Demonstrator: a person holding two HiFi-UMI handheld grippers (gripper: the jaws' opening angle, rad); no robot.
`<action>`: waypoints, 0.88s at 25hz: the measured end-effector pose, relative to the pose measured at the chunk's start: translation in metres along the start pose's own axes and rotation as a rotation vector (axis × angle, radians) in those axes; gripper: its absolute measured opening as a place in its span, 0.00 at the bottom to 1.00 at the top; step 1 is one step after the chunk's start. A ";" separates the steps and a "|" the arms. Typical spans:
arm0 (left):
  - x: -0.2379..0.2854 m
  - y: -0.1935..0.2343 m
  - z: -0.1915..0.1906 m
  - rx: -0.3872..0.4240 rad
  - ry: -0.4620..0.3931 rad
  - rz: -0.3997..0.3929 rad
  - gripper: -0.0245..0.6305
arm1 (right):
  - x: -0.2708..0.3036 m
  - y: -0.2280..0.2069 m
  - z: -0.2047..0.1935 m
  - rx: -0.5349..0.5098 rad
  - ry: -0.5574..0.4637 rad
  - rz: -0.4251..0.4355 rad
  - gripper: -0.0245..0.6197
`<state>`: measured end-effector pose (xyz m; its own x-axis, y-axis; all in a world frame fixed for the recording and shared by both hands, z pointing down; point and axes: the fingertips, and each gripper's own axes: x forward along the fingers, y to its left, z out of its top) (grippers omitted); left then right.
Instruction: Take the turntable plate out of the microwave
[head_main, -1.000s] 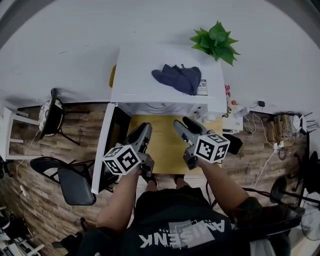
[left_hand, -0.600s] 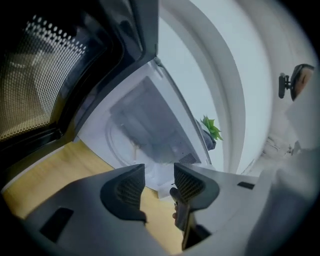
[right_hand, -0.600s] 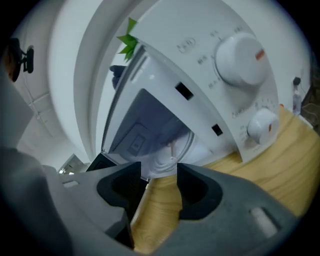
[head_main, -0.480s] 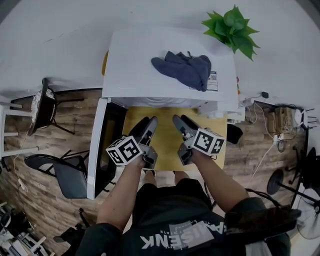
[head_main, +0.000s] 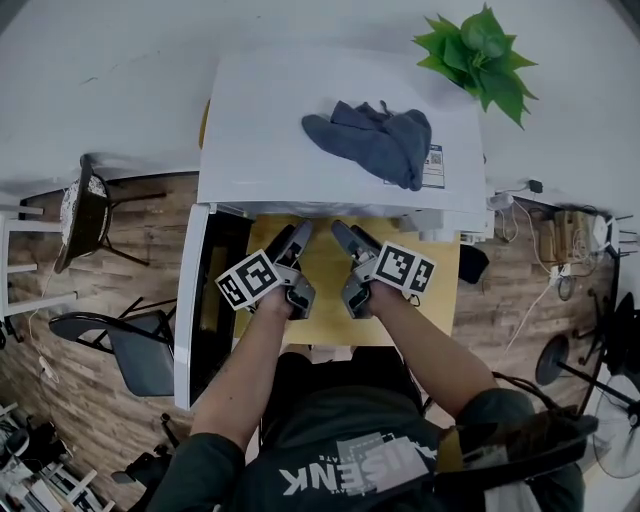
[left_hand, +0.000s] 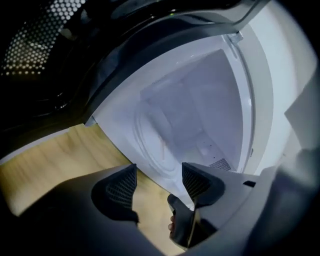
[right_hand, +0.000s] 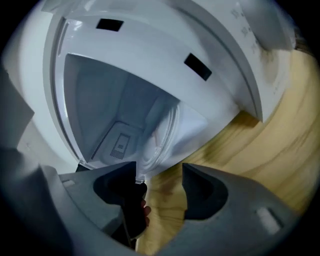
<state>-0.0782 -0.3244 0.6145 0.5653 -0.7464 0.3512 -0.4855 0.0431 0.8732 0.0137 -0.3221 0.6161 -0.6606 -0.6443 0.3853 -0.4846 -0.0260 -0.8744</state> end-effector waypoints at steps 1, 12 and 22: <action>0.003 0.003 0.002 0.002 0.009 0.006 0.45 | 0.003 -0.002 0.000 0.022 -0.004 -0.003 0.46; 0.036 0.015 0.005 -0.124 -0.003 -0.006 0.48 | 0.036 -0.013 0.009 0.221 -0.048 -0.017 0.51; 0.038 0.020 0.005 -0.136 -0.029 0.025 0.48 | 0.053 -0.020 0.018 0.311 -0.135 -0.042 0.51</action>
<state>-0.0697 -0.3555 0.6437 0.5339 -0.7628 0.3648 -0.4026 0.1501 0.9030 -0.0015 -0.3692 0.6490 -0.5521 -0.7327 0.3981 -0.2978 -0.2727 -0.9149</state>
